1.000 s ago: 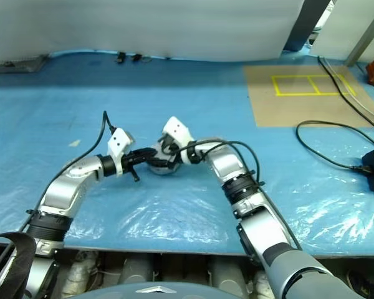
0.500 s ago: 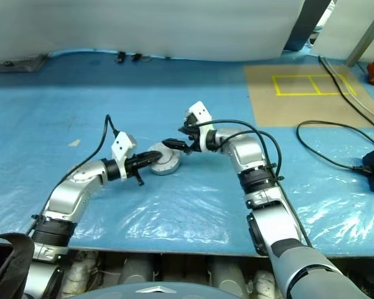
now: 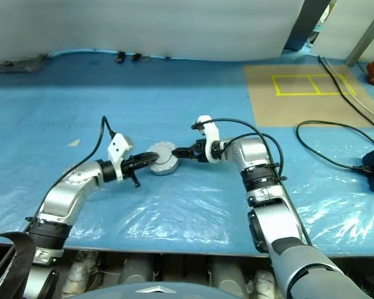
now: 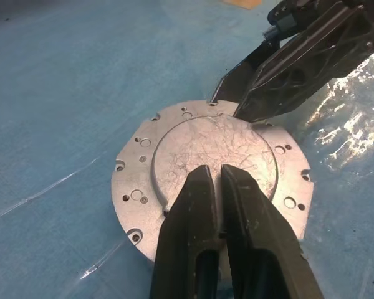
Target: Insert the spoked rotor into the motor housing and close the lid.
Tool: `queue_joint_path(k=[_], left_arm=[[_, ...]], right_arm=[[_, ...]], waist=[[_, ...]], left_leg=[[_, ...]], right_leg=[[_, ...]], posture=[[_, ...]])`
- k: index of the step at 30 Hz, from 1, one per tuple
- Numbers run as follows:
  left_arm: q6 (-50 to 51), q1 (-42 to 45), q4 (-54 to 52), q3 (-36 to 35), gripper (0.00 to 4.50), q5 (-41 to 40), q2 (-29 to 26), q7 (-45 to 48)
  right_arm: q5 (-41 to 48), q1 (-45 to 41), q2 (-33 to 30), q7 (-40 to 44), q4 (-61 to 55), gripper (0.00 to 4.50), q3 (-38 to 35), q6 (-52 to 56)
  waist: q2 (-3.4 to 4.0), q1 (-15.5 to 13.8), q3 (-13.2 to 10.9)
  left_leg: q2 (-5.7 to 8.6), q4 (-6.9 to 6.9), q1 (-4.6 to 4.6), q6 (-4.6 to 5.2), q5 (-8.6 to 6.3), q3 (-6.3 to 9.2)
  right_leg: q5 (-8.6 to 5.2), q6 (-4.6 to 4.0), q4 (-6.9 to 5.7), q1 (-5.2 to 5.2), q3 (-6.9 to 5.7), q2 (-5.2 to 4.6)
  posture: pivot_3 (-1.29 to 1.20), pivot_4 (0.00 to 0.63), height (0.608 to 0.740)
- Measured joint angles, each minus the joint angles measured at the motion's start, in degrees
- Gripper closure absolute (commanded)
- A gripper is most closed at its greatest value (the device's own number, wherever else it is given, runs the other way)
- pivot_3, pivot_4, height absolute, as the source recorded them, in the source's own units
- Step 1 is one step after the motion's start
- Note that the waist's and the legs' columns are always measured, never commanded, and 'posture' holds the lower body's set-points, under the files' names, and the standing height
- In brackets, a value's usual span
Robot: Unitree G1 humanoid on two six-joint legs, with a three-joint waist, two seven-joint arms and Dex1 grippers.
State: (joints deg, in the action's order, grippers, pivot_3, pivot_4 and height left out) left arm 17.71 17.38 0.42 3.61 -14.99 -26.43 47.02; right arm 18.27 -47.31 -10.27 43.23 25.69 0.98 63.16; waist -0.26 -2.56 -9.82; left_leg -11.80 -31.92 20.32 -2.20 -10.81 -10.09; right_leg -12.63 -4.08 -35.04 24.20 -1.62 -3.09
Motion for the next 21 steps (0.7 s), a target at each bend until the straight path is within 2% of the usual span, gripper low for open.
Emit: queue_joint_path(k=[3, 10, 13, 19, 21], left_arm=[[-0.7, 0.0, 0.9, -0.5, 4.20, 0.4, -0.4, -0.6], [-1.5, 0.0, 1.3, -0.6, 4.20, 0.7, -0.6, -0.6], [-1.7, 0.1, 1.5, -0.6, 4.20, 0.7, -0.6, -0.7], [-2.4, 0.1, 1.5, -1.3, 4.20, 0.8, -0.6, -1.2], [-2.6, 0.2, 1.5, -1.8, 4.20, 0.9, -0.6, -1.5]], right_arm=[[2.8, 0.4, 1.7, -1.3, -1.7, 0.03, -2.1, 6.5], [6.3, 0.7, 6.5, -7.1, -2.0, 0.03, -7.6, 13.0], [6.8, 1.0, 7.4, -9.1, -2.0, 0.66, -9.6, 13.7], [9.9, 1.4, 8.7, -10.6, -1.9, 2.67, -14.5, 15.2], [10.9, 0.9, 8.9, -11.5, -1.7, 2.99, -16.3, 15.8]], waist=[[0.00, 0.1, 0.0], [0.01, -0.3, 0.0], [0.01, -0.2, 0.0], [0.02, -0.1, 0.0], [0.03, -0.2, 0.0]], left_leg=[[-0.03, 0.01, -0.03, -0.01, 0.00, 0.01], [0.02, 0.03, 0.00, -0.02, 0.00, 0.00], [-0.01, 0.06, -0.01, -0.03, 0.01, 0.00], [0.00, 0.09, -0.02, -0.03, 0.01, 0.00], [0.00, 0.10, -0.05, -0.03, 0.01, 0.00]], right_leg=[[0.00, 0.00, -0.01, 0.00, 0.00, 0.03], [0.00, 0.00, 0.03, 0.00, 0.00, -0.02], [0.00, 0.00, 0.03, 0.01, -0.01, 0.00], [0.00, 0.00, 0.06, 0.01, 0.00, 0.00], [0.00, 0.00, 0.05, -0.01, 0.00, 0.00]], posture=[[0.00, 0.150, 0.740], [0.00, 0.150, 0.740], [0.00, 0.150, 0.740], [0.00, 0.150, 0.740], [0.00, 0.150, 0.740]])
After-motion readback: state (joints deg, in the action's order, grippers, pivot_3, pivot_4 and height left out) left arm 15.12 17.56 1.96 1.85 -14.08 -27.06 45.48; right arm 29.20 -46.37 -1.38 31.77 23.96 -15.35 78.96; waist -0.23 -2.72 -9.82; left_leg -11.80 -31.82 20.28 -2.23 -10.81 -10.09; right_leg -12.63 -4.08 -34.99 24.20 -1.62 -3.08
